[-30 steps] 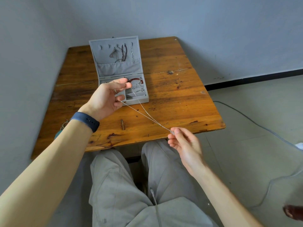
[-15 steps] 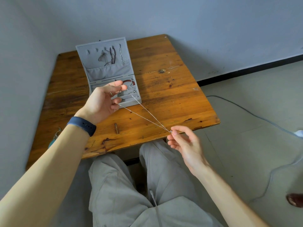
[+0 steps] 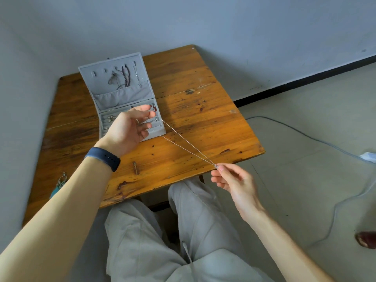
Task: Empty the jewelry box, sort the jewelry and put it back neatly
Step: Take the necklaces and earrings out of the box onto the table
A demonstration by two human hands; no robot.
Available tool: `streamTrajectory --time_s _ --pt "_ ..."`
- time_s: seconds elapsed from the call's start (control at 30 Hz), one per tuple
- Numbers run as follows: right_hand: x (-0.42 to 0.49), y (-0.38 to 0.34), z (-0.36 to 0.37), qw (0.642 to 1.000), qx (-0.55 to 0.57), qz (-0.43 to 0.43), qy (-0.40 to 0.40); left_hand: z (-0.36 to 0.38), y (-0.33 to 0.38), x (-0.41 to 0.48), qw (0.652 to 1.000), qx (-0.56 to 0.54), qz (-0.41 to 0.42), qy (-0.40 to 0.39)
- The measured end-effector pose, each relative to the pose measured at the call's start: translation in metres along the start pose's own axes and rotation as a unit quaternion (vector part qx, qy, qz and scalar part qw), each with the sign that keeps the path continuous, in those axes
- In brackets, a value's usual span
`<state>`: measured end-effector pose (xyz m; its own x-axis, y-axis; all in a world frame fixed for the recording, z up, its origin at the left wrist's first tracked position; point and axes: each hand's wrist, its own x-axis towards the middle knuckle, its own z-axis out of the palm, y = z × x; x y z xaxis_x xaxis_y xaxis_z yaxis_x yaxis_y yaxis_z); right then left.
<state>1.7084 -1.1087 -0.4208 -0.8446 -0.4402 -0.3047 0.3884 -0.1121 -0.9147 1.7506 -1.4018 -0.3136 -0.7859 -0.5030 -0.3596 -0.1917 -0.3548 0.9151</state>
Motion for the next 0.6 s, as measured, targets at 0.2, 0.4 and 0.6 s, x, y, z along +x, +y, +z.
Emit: streamTrajectory --time_s 0.2,0.4,0.6 --pt "0.004 -0.004 -0.011 0.998 0.047 0.014 0.033 0.015 0.004 0.023 0.999 0.034 -0.010 -0.012" --pt "0.016 -0.005 -0.021 0.997 0.019 0.006 0.081 0.036 0.001 0.051 0.975 0.219 0.038 0.005" --pt "0.034 -0.014 -0.025 0.994 0.039 0.024 0.100 0.067 -0.002 0.093 0.854 0.489 0.159 0.077"
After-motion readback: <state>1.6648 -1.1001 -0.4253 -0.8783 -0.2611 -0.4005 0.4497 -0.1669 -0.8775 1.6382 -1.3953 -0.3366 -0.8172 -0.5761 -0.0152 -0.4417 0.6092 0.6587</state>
